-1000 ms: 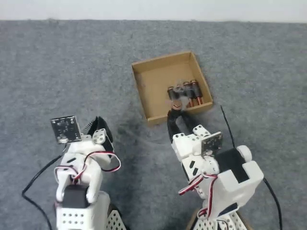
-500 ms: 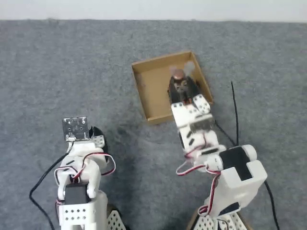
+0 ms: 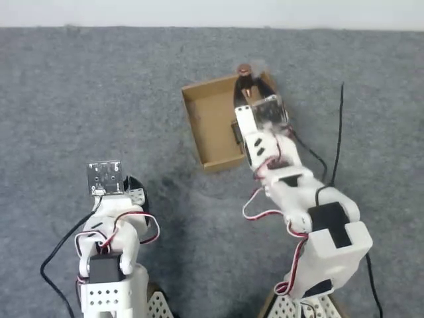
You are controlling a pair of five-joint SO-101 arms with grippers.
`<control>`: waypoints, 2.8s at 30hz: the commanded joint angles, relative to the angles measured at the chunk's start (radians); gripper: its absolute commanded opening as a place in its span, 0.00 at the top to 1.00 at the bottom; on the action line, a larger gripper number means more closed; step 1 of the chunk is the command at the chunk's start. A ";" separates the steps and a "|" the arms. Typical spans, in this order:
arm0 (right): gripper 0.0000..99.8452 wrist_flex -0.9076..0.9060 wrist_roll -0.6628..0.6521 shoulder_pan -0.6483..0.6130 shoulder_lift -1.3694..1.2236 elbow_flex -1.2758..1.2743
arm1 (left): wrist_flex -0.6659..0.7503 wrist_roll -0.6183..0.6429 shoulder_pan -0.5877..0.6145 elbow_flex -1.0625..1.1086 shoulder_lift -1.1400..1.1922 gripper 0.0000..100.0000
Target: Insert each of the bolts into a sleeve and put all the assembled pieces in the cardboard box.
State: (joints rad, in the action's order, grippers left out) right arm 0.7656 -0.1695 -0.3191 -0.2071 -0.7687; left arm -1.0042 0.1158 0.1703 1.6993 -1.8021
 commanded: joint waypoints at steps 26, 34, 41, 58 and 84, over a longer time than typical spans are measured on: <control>0.99 -1.741 0.146 -0.130 -0.163 0.895 | 0.005 -0.080 0.003 -0.013 -0.002 0.99; 0.93 -1.827 0.147 -0.128 -0.223 0.962 | 0.005 -0.080 0.003 -0.013 -0.002 0.99; 0.87 -1.867 0.141 -0.128 -0.205 0.964 | 0.002 -0.080 0.003 -0.013 -0.002 0.99; 0.99 -2.331 0.144 -0.128 0.110 0.951 | 0.003 -0.080 0.003 -0.013 -0.002 0.99; 0.99 -2.345 0.147 0.119 1.339 0.028 | -0.025 -0.078 0.011 -0.013 -0.003 0.99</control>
State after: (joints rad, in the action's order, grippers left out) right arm -1.5957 -0.0299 -0.2608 1.0173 -0.7104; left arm -1.0042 0.0453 0.1749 1.6993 -1.8021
